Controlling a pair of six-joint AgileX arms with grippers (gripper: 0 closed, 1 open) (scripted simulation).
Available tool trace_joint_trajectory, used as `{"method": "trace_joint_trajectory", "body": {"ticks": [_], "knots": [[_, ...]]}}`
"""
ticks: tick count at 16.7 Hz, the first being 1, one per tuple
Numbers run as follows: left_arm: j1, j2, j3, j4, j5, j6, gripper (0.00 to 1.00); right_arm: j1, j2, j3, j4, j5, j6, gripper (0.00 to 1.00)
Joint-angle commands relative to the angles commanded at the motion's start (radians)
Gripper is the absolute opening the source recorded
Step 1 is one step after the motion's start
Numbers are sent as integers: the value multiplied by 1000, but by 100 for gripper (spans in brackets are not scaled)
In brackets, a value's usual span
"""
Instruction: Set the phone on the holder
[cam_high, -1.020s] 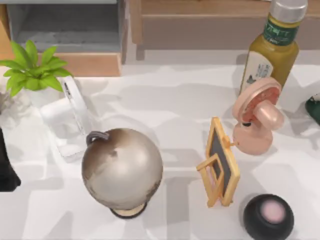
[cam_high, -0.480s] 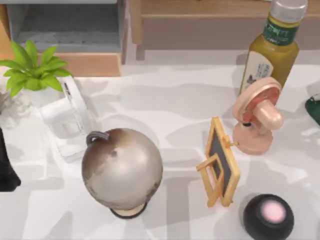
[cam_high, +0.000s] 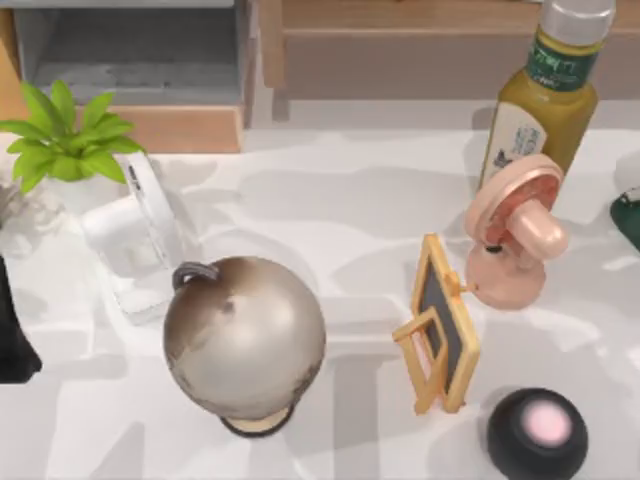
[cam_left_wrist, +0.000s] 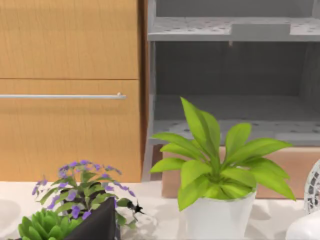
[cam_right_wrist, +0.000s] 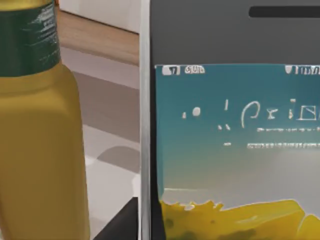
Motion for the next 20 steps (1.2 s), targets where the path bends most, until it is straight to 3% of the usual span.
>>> {"method": "trace_joint_trajectory", "body": {"ticks": [6, 10, 20], "knots": [[0, 0, 0, 0, 0, 0, 100, 94, 125, 24, 95, 89, 45, 0], [0, 0, 0, 0, 0, 0, 100, 97, 128, 24, 98, 92, 46, 0], [0, 0, 0, 0, 0, 0, 100, 97, 128, 24, 98, 92, 46, 75]]}}
